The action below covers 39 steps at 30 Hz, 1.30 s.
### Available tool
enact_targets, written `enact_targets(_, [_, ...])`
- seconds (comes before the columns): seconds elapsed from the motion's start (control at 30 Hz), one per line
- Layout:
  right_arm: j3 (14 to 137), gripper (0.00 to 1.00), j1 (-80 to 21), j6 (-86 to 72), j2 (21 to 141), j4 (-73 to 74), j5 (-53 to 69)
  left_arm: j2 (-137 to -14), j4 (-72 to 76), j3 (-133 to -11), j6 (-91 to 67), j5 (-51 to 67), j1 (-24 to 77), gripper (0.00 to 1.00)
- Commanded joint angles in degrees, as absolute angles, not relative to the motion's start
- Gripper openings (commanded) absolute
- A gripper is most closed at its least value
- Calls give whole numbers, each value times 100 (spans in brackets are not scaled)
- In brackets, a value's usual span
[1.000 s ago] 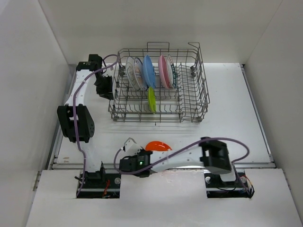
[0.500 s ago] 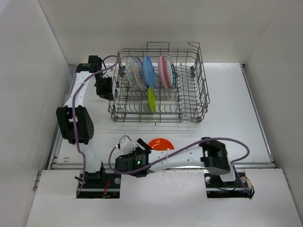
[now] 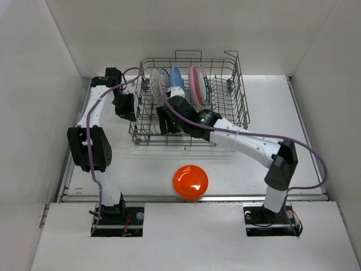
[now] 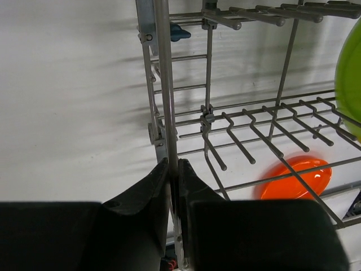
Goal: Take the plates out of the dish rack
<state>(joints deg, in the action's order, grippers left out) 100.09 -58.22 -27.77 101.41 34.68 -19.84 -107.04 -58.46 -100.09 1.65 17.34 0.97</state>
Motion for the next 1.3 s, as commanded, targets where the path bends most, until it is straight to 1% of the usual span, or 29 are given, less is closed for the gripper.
enact_targets(0.0, [10221, 71, -5810, -3048, 10617, 3340, -1388, -10757, -6135, -9949, 237, 1661, 0, 8])
enact_targets(0.03, [10222, 67, -5749, -3180, 10678, 3340, -1667, -10758, -6135, -9949, 237, 1661, 0, 8])
enact_targets(0.13, [10274, 61, -5520, -3524, 10731, 3340, -2151, -10810, -6135, -9896, 237, 1661, 0, 8])
enact_targets(0.23, [10274, 60, -5371, -3524, 10731, 3340, -2153, -10811, -6135, -9896, 237, 1661, 0, 8])
enact_targets(0.4, [10397, 59, -5317, -3243, 10670, 3340, -1697, -10933, -6082, -9949, 237, 1661, 0, 8])
enact_targets(0.47, [10397, 59, -5317, -3243, 10398, 3393, -1696, -10934, -6082, -9949, 237, 1661, 0, 8])
enact_targets(0.53, [10328, 59, -5317, -3296, 10178, 3445, -1959, -10934, -6082, -9949, 237, 1661, 0, 8])
enact_targets(0.6, [10327, 56, -5317, -3357, 10178, 3576, -2126, -10934, -6021, -9896, 185, 1661, 0, 8])
enact_targets(0.73, [10695, 56, -5186, -3410, 10739, 4059, -2443, -10881, -5968, -9844, 185, 1661, 0, 8])
enact_targets(0.83, [10925, 56, -5124, -3340, 11240, 4061, -2443, -10881, -5968, -9844, 185, 1661, 0, 8])
enact_targets(0.87, [11003, 56, -5072, -3340, 11337, 4113, -2443, -10881, -5968, -9844, 185, 1731, 0, 4])
enact_targets(0.93, [11065, 55, -4983, -3340, 11487, 4113, -2391, -10881, -6020, -9844, 185, 1792, 0, 2])
enact_targets(1.03, [11065, 47, -4922, -3340, 11610, 4113, -2495, -10881, -6021, -9844, 185, 1793, 0, 0])
enact_targets(1.07, [11118, 41, -4922, -3340, 11610, 4183, -2574, -10829, -6021, -9844, 185, 1793, 0, 0])
enact_targets(1.17, [11118, 30, -4922, -3226, 11610, 4236, -2698, -10723, -6021, -9703, 185, 1793, 0, 0])
enact_targets(1.2, [11118, 28, -4922, -3156, 11610, 4236, -2698, -10723, -6021, -9642, 185, 1793, 0, 0])
enact_targets(1.27, [11118, 28, -4922, -3086, 11532, 4307, -2637, -10670, -6021, -9642, 185, 1793, 0, 0])
